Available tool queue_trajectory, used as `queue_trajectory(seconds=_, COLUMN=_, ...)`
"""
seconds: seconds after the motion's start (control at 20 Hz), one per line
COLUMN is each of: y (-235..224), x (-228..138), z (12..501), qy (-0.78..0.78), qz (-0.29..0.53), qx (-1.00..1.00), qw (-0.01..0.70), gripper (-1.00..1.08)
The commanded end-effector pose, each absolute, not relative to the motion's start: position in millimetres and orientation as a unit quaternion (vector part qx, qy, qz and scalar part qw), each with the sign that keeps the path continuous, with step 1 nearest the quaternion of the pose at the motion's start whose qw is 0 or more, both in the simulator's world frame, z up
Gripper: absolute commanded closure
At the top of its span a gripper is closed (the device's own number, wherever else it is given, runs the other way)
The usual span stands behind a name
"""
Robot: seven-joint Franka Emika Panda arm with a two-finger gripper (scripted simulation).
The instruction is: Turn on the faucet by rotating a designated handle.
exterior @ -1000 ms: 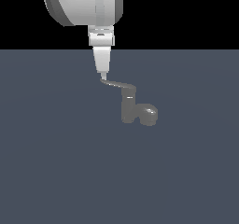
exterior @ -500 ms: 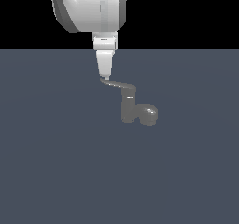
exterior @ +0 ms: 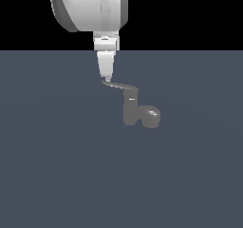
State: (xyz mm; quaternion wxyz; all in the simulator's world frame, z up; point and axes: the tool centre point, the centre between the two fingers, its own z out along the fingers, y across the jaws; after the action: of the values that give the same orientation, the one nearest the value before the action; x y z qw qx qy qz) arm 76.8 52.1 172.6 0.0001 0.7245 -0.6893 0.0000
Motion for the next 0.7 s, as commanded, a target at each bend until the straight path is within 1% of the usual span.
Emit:
queue_trajectory(seconds=0.0, y=53.0, x=70.5, z=172.7, qy=-0.689, qz=0.000, qx=0.725, qw=0.000, gripper=1.08)
queue_trajectory(seconds=0.65, y=57.6, x=32.1, z=172.8, qy=-0.689, qz=0.000, qx=0.725, qw=0.000, gripper=1.08)
